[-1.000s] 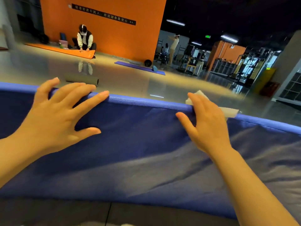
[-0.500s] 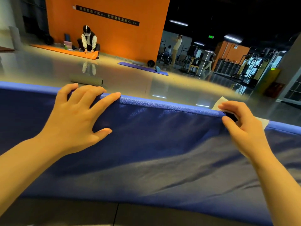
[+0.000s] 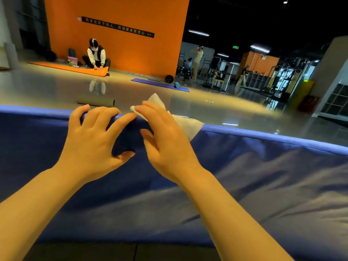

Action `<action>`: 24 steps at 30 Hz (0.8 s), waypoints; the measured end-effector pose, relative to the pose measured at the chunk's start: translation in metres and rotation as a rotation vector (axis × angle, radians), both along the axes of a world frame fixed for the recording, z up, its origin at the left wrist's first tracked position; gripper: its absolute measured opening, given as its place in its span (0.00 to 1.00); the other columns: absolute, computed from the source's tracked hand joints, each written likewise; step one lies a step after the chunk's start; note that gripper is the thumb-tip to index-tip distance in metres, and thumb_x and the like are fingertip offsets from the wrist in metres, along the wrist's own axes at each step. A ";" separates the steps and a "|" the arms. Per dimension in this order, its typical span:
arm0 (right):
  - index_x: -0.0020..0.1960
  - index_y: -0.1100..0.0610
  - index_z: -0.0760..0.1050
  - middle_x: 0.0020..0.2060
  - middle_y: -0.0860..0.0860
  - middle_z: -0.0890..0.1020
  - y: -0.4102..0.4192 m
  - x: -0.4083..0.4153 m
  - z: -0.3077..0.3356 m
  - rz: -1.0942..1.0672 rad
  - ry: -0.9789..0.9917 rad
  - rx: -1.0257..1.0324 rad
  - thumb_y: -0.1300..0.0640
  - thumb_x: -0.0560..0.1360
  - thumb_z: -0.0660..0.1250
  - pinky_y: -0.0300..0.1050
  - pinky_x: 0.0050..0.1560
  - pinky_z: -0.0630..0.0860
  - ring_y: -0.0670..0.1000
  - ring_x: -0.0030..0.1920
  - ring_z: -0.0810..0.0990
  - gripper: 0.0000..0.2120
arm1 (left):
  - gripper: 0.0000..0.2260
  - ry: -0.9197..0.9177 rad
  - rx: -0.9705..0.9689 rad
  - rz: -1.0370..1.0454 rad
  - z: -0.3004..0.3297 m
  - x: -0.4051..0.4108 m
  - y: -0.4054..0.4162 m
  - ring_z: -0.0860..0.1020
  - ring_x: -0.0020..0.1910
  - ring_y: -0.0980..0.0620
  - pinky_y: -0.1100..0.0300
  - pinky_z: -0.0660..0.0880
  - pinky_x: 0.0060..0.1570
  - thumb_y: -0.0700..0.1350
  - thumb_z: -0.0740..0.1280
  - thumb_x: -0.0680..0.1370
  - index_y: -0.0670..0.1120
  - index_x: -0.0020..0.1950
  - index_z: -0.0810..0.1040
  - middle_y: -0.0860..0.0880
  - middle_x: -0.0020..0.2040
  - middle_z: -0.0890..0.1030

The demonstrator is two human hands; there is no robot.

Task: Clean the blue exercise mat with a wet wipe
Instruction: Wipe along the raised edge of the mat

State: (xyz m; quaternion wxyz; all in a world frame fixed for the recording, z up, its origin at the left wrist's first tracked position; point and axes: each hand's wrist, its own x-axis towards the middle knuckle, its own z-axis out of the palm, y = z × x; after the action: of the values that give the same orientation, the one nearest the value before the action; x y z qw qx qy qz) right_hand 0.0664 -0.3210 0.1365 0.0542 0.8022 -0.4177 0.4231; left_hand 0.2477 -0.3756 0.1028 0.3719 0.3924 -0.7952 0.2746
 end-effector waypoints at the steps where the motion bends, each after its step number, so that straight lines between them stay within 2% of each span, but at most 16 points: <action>1: 0.68 0.60 0.71 0.66 0.54 0.74 -0.002 -0.005 0.000 -0.041 0.056 -0.026 0.64 0.77 0.62 0.59 0.67 0.69 0.54 0.67 0.70 0.19 | 0.34 -0.006 0.005 -0.001 0.000 0.000 -0.001 0.71 0.60 0.39 0.37 0.60 0.66 0.64 0.60 0.70 0.48 0.71 0.70 0.41 0.60 0.75; 3: 0.65 0.60 0.73 0.61 0.55 0.77 -0.005 -0.026 -0.002 -0.172 0.192 -0.091 0.59 0.77 0.63 0.55 0.58 0.71 0.57 0.57 0.74 0.17 | 0.35 -0.029 0.013 0.002 0.000 0.002 -0.004 0.71 0.60 0.39 0.38 0.60 0.66 0.65 0.60 0.70 0.49 0.72 0.70 0.41 0.60 0.75; 6: 0.68 0.58 0.73 0.59 0.53 0.79 -0.005 -0.075 -0.007 -0.385 0.358 -0.126 0.50 0.79 0.59 0.50 0.54 0.68 0.58 0.54 0.75 0.21 | 0.35 -0.065 0.012 -0.002 -0.002 0.008 -0.007 0.71 0.61 0.39 0.39 0.59 0.67 0.66 0.59 0.71 0.49 0.74 0.69 0.41 0.61 0.75; 8: 0.68 0.55 0.73 0.57 0.52 0.80 0.001 -0.107 -0.009 -0.529 0.362 -0.141 0.45 0.79 0.57 0.50 0.54 0.67 0.58 0.54 0.76 0.22 | 0.35 -0.071 0.005 -0.011 -0.002 0.010 -0.008 0.71 0.62 0.40 0.39 0.59 0.67 0.66 0.59 0.71 0.49 0.74 0.69 0.42 0.61 0.75; 11: 0.64 0.56 0.75 0.52 0.53 0.80 0.011 -0.133 -0.015 -0.633 0.265 -0.215 0.47 0.79 0.57 0.50 0.52 0.66 0.60 0.49 0.75 0.20 | 0.35 -0.068 0.002 -0.013 -0.002 0.010 -0.006 0.72 0.61 0.39 0.39 0.59 0.67 0.66 0.60 0.71 0.49 0.74 0.69 0.42 0.61 0.75; 13: 0.60 0.57 0.77 0.48 0.53 0.80 0.009 -0.126 -0.018 -0.632 0.176 -0.260 0.52 0.81 0.54 0.52 0.50 0.66 0.61 0.48 0.76 0.17 | 0.35 -0.049 0.010 -0.006 -0.002 0.007 -0.003 0.72 0.61 0.40 0.38 0.59 0.67 0.66 0.60 0.70 0.49 0.73 0.69 0.42 0.60 0.75; 16: 0.47 0.57 0.78 0.42 0.52 0.80 -0.007 -0.087 -0.018 -0.635 0.097 -0.324 0.57 0.81 0.52 0.50 0.47 0.63 0.61 0.50 0.76 0.16 | 0.34 -0.022 0.021 -0.003 -0.004 0.002 0.004 0.71 0.60 0.40 0.37 0.59 0.66 0.65 0.60 0.70 0.49 0.72 0.69 0.41 0.60 0.75; 19: 0.39 0.58 0.75 0.36 0.52 0.78 -0.020 -0.028 -0.016 -0.515 0.041 -0.383 0.60 0.79 0.54 0.50 0.49 0.65 0.58 0.44 0.75 0.15 | 0.33 -0.017 0.017 -0.012 -0.006 0.005 0.009 0.71 0.61 0.40 0.37 0.60 0.66 0.65 0.60 0.71 0.50 0.72 0.69 0.41 0.60 0.75; 21: 0.39 0.58 0.77 0.35 0.53 0.79 -0.025 0.009 -0.017 -0.416 0.067 -0.403 0.60 0.78 0.55 0.50 0.49 0.67 0.58 0.40 0.77 0.14 | 0.33 -0.030 0.018 -0.025 -0.006 0.010 0.011 0.71 0.61 0.41 0.38 0.60 0.66 0.65 0.60 0.71 0.49 0.72 0.70 0.42 0.60 0.76; 24: 0.47 0.57 0.80 0.40 0.51 0.82 -0.021 0.027 -0.017 -0.333 0.153 -0.373 0.55 0.80 0.55 0.50 0.52 0.68 0.57 0.42 0.78 0.15 | 0.34 -0.064 0.011 -0.055 -0.005 0.021 0.011 0.73 0.61 0.42 0.42 0.61 0.65 0.65 0.60 0.72 0.47 0.72 0.70 0.43 0.61 0.77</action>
State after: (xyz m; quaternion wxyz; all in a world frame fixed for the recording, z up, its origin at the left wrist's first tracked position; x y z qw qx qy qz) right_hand 0.0937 -0.3424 0.1198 0.3016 0.7282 -0.4535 0.4160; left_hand 0.2689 -0.3645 0.0981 0.3515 0.3635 -0.8186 0.2723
